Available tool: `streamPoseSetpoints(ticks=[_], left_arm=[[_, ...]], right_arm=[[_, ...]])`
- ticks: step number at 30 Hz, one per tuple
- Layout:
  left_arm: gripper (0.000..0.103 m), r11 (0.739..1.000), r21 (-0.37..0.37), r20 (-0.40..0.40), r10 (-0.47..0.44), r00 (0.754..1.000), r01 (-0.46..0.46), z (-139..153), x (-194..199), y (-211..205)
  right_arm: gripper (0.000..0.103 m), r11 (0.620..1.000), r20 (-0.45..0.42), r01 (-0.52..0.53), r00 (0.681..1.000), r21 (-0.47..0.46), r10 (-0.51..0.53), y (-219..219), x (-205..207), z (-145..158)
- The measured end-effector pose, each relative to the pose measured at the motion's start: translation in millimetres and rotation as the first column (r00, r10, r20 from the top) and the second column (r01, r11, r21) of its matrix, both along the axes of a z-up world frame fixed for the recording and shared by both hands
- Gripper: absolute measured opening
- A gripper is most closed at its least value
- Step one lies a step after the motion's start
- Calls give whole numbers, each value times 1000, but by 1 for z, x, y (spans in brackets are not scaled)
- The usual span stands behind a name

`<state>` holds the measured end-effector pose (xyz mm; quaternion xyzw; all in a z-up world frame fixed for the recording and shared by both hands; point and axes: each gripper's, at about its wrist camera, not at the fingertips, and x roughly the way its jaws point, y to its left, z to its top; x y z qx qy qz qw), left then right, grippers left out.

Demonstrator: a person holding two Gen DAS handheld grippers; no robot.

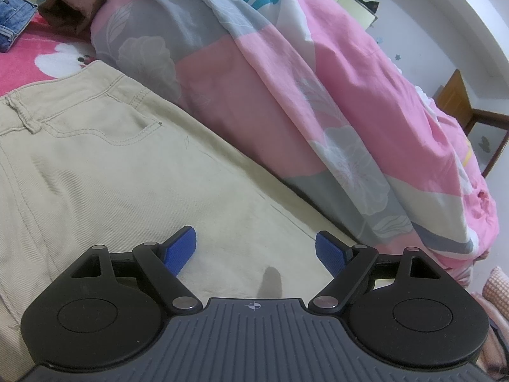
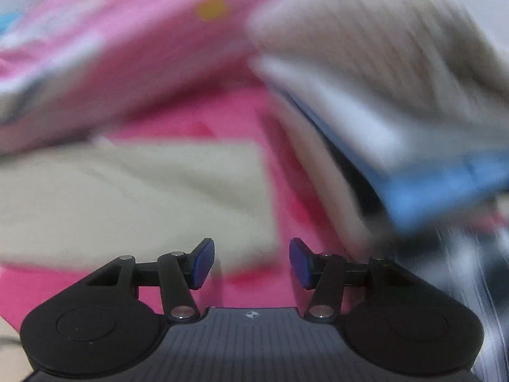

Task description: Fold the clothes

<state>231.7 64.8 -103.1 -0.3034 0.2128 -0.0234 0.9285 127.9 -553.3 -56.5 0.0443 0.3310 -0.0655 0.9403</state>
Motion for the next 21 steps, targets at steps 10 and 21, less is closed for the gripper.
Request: streamPoseSetpoints(ticks=[10,21], left_arm=[[90,1000,25,124,-10,992,7,100,-65,-25],[97,996,-27,314,-70,947,83,265,-164,-37]], right_arm=[[59,992,70,-52,997,118,44,36,40,-60],[59,957,139,-51,990,285,11,4,22,-66]])
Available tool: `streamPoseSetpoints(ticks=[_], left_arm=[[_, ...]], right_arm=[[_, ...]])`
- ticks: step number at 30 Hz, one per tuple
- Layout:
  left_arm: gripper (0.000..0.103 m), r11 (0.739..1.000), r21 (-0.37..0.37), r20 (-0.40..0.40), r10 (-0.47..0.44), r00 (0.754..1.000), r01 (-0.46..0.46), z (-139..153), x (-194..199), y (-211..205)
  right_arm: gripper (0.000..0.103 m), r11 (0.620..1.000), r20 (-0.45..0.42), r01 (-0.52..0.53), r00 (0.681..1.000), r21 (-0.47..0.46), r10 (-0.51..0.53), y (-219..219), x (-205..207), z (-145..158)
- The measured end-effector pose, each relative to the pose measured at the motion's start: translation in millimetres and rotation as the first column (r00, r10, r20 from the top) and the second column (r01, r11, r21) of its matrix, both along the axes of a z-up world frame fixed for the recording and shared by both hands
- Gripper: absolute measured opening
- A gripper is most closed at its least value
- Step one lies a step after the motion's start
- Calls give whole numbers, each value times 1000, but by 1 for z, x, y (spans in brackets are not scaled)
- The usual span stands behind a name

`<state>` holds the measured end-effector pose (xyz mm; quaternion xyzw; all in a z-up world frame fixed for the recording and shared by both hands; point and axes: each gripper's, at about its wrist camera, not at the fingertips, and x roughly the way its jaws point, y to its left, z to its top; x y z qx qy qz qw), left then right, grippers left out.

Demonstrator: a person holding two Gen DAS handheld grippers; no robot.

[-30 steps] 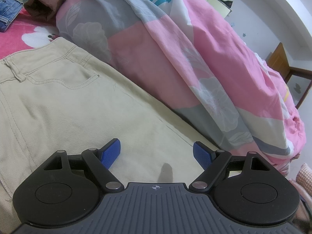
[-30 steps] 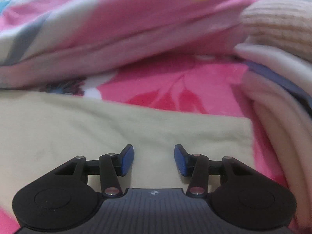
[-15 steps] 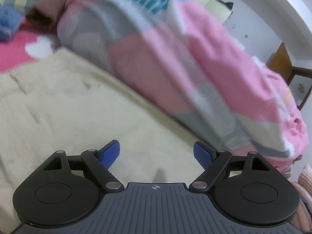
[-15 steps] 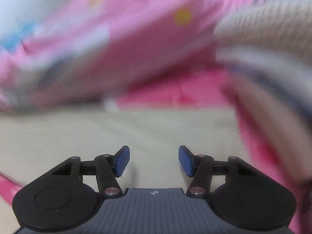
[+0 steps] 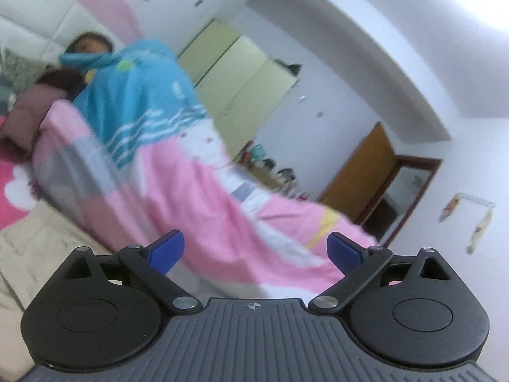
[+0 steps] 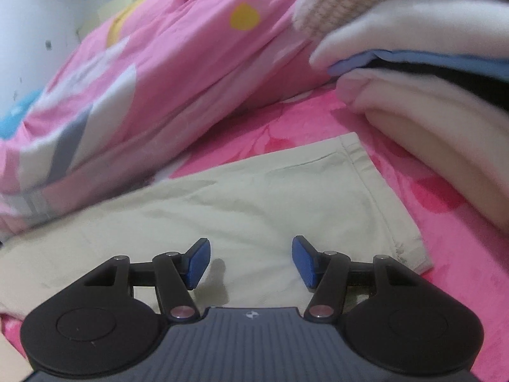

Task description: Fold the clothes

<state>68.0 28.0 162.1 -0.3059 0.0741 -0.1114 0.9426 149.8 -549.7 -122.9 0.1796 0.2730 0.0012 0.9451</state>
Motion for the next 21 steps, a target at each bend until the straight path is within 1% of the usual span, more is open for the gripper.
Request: streamPoseSetpoints(ticks=[2,3,5,6,7,8,9,11,12,13,14,17,19,20,21], left_arm=[[97,999,49,13,9,1000,-10,29,-19,0],[97,995,94,16,24,1000,-26,45,-29,1],[97,978,200,24,62,998,-65,77,-48,4],[98,959,268,33,86,996,-92,93,-58,7],[98,933,337,46,119,992,-128,107,-67,11],[99,900,403,63,154,986,-166,120,-76,14],[100,859,461,90,205,975,-223,129,-85,19],[102,775,539,149,296,943,-329,133,-98,30],[103,743,558,168,334,928,-369,129,-102,38],[103,725,564,167,368,914,-395,118,-104,47],[103,716,565,150,398,905,-409,103,-103,57],[102,713,570,51,466,883,-409,34,-87,88],[99,683,602,-17,527,849,-412,-23,-71,104],[97,675,616,-42,542,839,-405,-49,-63,109],[95,679,619,-68,547,834,-395,-75,-55,114]], right_arm=[[59,999,12,3,1000,32,-3,-6,-3,-1],[59,999,14,3,1000,38,-3,-7,-4,-1],[60,999,16,3,1000,41,-3,-7,-4,-1],[60,999,16,3,1000,42,-3,-8,-4,-1],[60,999,17,3,1000,43,-3,-8,-4,-1],[60,999,18,2,1000,44,-3,-8,-4,-1],[60,999,18,2,1000,45,-3,-8,-5,-1],[60,999,20,2,1000,48,-3,-8,-5,-1],[60,999,20,2,1000,49,-3,-8,-5,-1],[60,999,21,2,1000,50,-3,-9,-5,-1],[60,999,21,2,1000,51,-3,-9,-5,-1],[60,999,15,3,1000,42,-4,-7,-4,0],[60,1000,2,4,1000,23,-4,-4,-2,1],[60,1000,-17,3,1000,-10,-3,1,0,4],[60,998,-45,0,999,-56,-3,8,2,7]])
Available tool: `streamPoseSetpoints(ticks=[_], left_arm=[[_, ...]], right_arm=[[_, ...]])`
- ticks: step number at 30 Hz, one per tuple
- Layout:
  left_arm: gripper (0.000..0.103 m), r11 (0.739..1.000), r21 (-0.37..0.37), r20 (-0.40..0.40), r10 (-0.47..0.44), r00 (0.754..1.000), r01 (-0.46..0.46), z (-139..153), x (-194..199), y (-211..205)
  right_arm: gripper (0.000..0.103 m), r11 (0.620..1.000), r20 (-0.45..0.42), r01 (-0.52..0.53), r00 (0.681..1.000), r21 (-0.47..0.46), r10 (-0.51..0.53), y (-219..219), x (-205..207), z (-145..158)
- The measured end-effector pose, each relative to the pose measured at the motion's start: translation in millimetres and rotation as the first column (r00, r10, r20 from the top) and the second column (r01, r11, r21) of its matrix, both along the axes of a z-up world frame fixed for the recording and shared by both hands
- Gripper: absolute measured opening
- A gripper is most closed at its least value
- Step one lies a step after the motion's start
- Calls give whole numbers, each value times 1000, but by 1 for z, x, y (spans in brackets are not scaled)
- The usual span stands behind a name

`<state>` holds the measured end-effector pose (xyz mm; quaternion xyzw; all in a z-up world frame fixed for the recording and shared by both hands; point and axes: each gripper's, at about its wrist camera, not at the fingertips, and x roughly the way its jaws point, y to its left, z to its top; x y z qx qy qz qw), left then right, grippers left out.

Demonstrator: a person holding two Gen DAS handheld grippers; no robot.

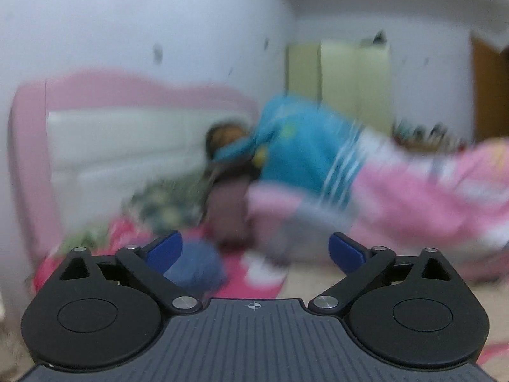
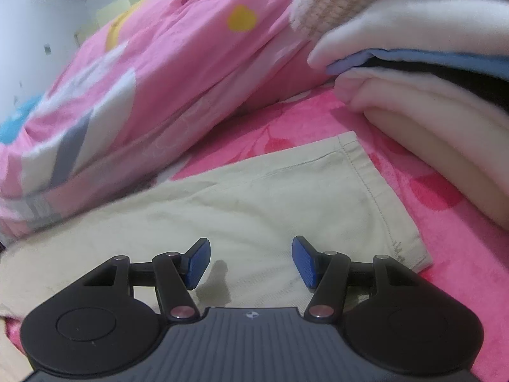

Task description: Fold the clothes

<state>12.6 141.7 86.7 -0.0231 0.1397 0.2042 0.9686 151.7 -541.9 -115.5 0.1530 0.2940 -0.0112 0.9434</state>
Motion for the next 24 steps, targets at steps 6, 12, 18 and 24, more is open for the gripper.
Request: streamPoseSetpoints(ticks=[6,12,18,24], left_arm=[[58,972,-192,-49,-147,988,135,-78,41,8],[36,942,-243,-124,-267,956,232,-125,103,5],[29,933,-320,-208,-238,949,164,-166,125,26],[28,908,-381,-161,-249,955,172,-170,123,37]], right_arm=[[60,990,-18,-86,996,-111,84,72,-3,51],[59,942,38,-318,945,-109,324,205,12,65],[54,937,-44,-283,959,-206,280,232,35,34],[41,968,-104,-4,994,-249,-23,147,51,16]])
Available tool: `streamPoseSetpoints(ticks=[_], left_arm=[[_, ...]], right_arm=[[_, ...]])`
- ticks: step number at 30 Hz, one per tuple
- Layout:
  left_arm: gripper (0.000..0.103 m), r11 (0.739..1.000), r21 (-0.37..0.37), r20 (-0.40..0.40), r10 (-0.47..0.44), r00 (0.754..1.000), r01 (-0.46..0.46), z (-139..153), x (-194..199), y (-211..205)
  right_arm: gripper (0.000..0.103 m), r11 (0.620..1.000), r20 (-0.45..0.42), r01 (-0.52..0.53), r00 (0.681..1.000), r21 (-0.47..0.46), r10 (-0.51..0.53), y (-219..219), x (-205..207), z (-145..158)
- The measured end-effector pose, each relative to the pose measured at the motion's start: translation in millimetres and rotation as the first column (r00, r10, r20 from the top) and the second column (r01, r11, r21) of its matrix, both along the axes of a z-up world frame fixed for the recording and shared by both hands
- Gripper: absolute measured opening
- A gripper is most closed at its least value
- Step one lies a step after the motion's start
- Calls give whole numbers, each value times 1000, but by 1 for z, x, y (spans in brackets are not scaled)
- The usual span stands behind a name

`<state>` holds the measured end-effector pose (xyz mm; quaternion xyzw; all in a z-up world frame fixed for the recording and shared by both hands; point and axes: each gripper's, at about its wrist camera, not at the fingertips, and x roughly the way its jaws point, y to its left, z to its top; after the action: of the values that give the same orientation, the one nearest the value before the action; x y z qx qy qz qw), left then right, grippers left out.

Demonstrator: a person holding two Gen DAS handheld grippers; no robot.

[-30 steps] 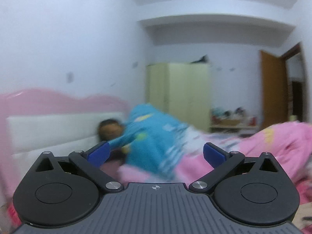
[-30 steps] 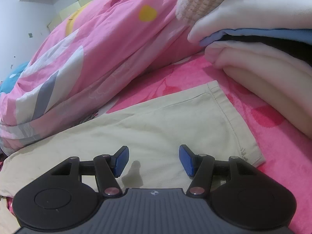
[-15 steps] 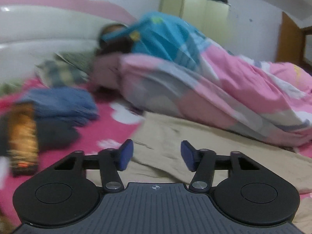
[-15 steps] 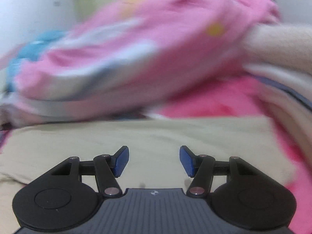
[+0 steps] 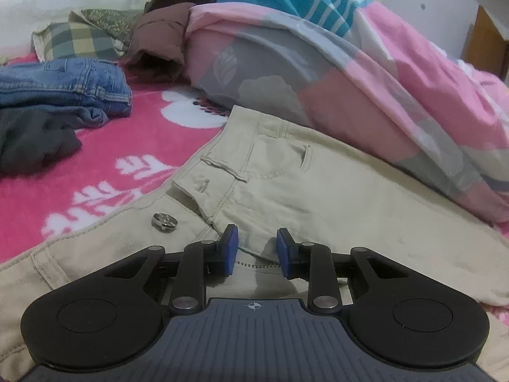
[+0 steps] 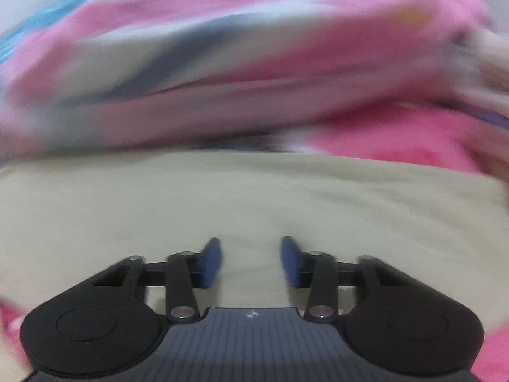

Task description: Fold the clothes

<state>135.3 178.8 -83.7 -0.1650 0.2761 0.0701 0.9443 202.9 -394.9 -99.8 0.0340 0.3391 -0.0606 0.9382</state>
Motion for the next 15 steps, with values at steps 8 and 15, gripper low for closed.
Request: streamPoseSetpoints(ticks=[8,15], left_arm=[[29,999,-44,25,1,1000,1,-6,1,6],[29,998,-55,30,1,1000,1,-7,0,7]], right_arm=[[45,989,32,150,988,7,-150,-10,3,32],[45,877,47,-480,876,-8,479,229,65,49]])
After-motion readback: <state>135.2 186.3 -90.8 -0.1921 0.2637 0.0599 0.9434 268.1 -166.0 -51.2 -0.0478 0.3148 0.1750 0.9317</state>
